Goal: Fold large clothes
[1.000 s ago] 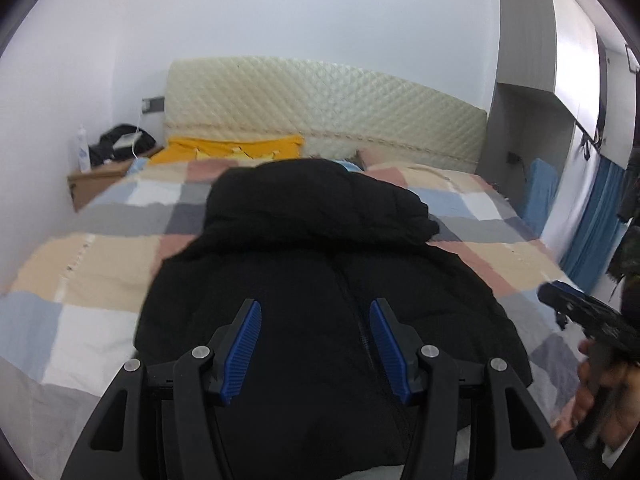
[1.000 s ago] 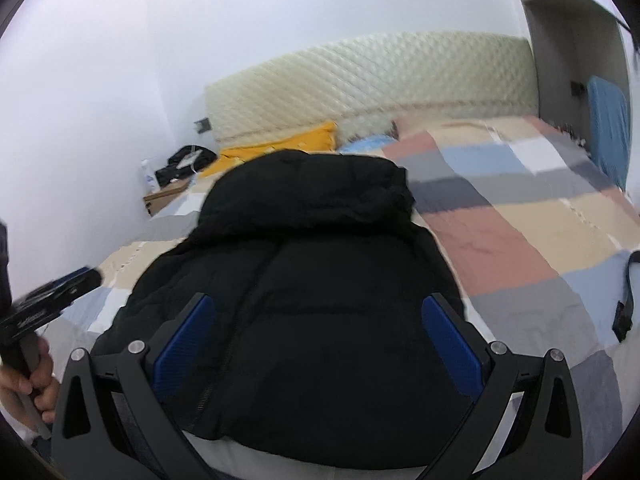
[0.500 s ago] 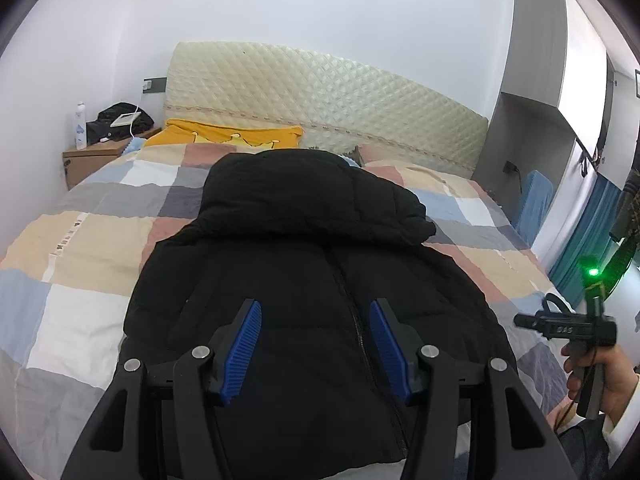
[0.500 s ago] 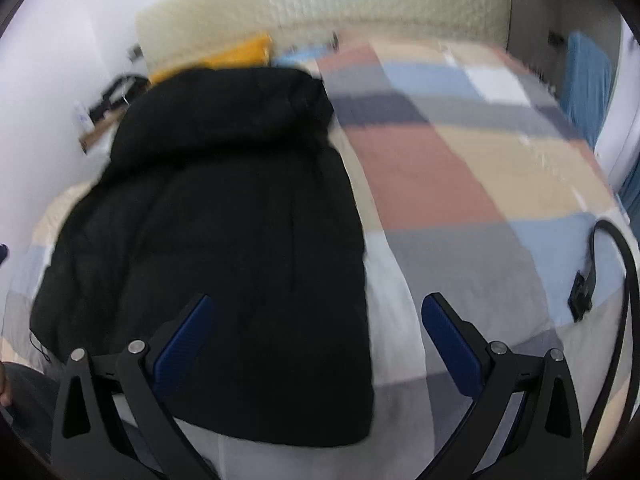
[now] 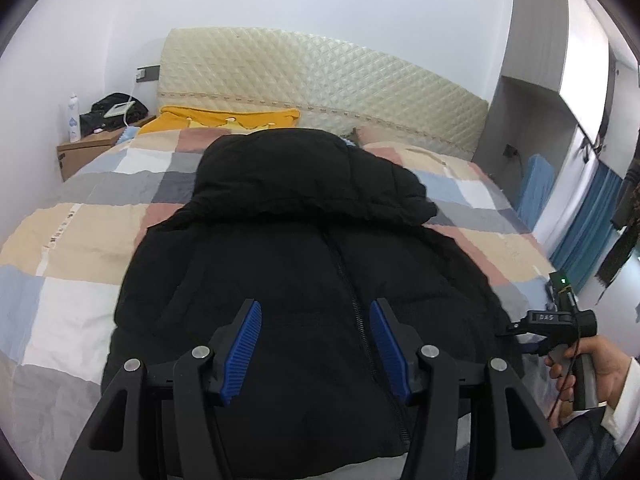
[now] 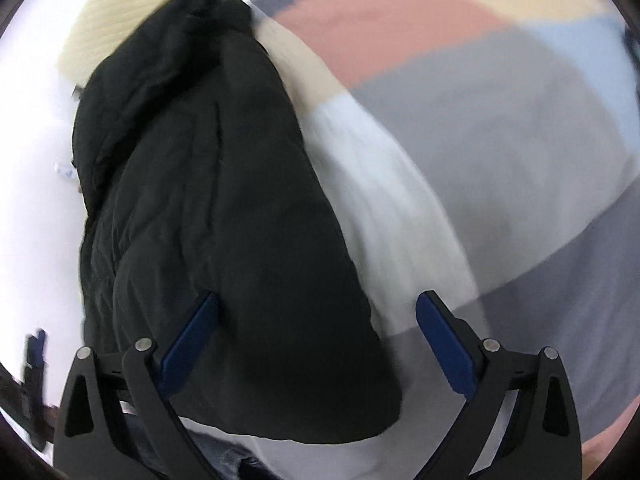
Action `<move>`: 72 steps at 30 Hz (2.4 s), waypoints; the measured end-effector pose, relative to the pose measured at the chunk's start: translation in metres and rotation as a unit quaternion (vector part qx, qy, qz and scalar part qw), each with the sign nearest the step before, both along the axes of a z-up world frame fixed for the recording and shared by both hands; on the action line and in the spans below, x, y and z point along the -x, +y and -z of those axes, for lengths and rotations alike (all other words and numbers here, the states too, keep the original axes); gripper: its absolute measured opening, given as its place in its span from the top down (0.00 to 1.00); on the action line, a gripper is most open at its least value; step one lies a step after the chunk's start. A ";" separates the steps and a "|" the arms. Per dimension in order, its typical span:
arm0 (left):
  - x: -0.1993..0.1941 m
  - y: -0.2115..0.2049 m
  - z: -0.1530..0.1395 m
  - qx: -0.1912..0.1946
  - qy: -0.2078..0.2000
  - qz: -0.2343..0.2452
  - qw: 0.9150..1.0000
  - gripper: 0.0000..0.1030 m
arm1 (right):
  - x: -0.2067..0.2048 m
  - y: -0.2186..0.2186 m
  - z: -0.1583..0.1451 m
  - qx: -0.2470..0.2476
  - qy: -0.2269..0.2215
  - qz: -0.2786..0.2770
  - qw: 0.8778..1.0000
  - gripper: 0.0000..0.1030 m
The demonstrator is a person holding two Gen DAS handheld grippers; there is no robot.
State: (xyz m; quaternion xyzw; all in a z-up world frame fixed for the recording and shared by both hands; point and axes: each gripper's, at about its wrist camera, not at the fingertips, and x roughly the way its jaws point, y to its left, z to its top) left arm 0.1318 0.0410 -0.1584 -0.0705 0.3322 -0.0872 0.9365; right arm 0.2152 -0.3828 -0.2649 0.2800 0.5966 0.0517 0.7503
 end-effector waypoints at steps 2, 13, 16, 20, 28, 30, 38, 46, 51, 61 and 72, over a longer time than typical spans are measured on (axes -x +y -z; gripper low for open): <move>0.000 0.001 0.001 0.001 0.002 -0.002 1.000 0.45 | -0.002 -0.002 0.002 -0.011 0.002 0.014 1.000 0.05; -0.007 0.003 0.012 -0.003 0.026 -0.011 1.000 0.45 | -0.001 0.017 0.006 -0.110 0.006 -0.012 0.994 0.28; -0.014 0.007 0.023 0.012 0.067 0.001 0.998 0.45 | -0.002 0.020 0.002 -0.124 -0.004 -0.022 0.992 0.56; -0.024 0.008 0.038 -0.002 0.111 0.003 0.994 0.45 | -0.001 0.022 -0.010 -0.131 -0.036 -0.026 0.990 0.80; -0.043 0.015 0.039 -0.011 0.146 -0.002 0.989 0.45 | 0.002 0.010 -0.034 -0.139 -0.091 -0.013 0.986 0.87; -0.052 0.031 0.038 -0.012 0.168 -0.014 0.986 0.45 | 0.001 0.009 -0.036 -0.139 -0.095 -0.016 0.986 0.87; -0.079 0.150 0.067 0.068 0.282 -0.111 0.951 0.43 | -0.005 0.010 -0.024 -0.124 -0.072 -0.018 0.990 0.86; -0.084 0.218 0.128 0.207 0.344 -0.150 0.903 0.43 | -0.006 0.008 -0.019 -0.124 -0.062 -0.014 0.990 0.86; -0.077 0.201 0.128 0.241 0.339 -0.090 0.905 0.58 | -0.005 0.012 -0.024 -0.112 -0.067 -0.013 0.991 0.86; -0.046 0.203 0.066 0.240 0.288 -0.037 0.926 0.95 | 0.014 0.011 -0.048 -0.073 -0.083 -0.010 0.994 0.87; -0.044 0.206 0.060 0.183 0.360 -0.068 0.912 0.80 | 0.009 -0.011 -0.038 -0.009 -0.024 0.017 1.000 0.53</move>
